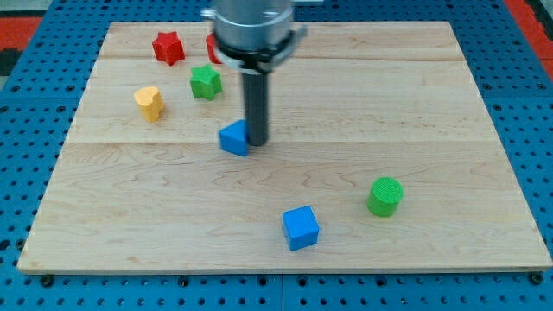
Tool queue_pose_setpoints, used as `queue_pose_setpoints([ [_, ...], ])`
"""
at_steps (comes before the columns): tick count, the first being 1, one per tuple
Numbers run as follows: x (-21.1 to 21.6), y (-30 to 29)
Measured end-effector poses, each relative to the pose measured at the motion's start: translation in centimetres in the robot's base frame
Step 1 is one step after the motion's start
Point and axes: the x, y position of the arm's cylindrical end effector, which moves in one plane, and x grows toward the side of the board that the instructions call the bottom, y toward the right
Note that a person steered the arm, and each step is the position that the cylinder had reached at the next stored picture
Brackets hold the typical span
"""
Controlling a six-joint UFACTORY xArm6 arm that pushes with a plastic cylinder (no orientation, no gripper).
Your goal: Push the blue triangle closer to the yellow heart
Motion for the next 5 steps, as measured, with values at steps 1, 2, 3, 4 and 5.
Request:
queue_pose_setpoints([
  [1, 0.1, -1.0],
  [2, 2.8, 1.2],
  [3, 4.3, -3.1],
  [4, 3.6, -4.4],
  [5, 3.6, -3.1],
])
